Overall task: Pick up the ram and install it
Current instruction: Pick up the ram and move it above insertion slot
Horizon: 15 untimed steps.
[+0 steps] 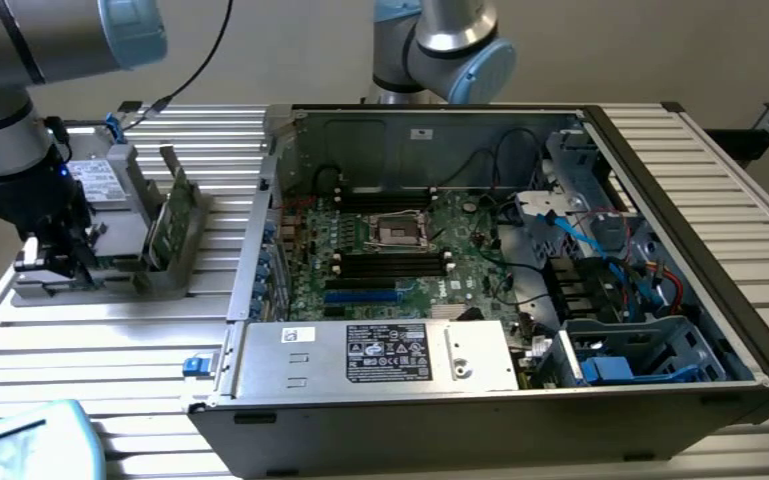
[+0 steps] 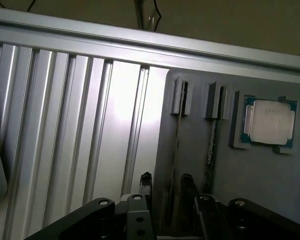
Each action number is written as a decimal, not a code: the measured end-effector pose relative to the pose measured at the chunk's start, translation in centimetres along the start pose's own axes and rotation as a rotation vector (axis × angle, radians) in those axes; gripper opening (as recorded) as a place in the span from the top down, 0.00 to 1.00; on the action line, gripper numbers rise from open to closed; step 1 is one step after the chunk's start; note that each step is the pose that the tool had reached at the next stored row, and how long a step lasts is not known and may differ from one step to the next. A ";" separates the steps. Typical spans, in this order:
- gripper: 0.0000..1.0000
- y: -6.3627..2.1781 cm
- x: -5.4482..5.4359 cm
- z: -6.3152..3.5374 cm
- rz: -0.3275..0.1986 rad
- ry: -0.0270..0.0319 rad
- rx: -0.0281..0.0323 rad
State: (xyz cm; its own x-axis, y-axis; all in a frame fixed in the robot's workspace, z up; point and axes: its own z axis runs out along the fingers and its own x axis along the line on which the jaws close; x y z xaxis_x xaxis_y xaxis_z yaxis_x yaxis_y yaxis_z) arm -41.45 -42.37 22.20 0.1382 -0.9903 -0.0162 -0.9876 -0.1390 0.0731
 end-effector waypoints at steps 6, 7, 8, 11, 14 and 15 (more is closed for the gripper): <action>0.63 -0.05 0.0 0.84 0.015 -0.0079 0.0003; 0.63 -0.04 0.0 0.93 0.018 -0.0106 0.0006; 0.63 -0.02 0.0 1.01 0.021 -0.0125 0.0002; 0.63 0.09 0.0 1.22 0.029 -0.0141 -0.0063; 0.63 0.17 0.0 1.49 0.035 -0.0158 -0.0155; 0.63 0.16 0.0 1.60 0.037 -0.0166 -0.0175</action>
State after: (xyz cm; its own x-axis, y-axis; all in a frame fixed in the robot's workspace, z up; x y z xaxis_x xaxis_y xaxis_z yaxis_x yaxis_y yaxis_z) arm -41.73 -42.37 20.61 0.1004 -0.9945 -0.0297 -0.9905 -0.1027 0.0913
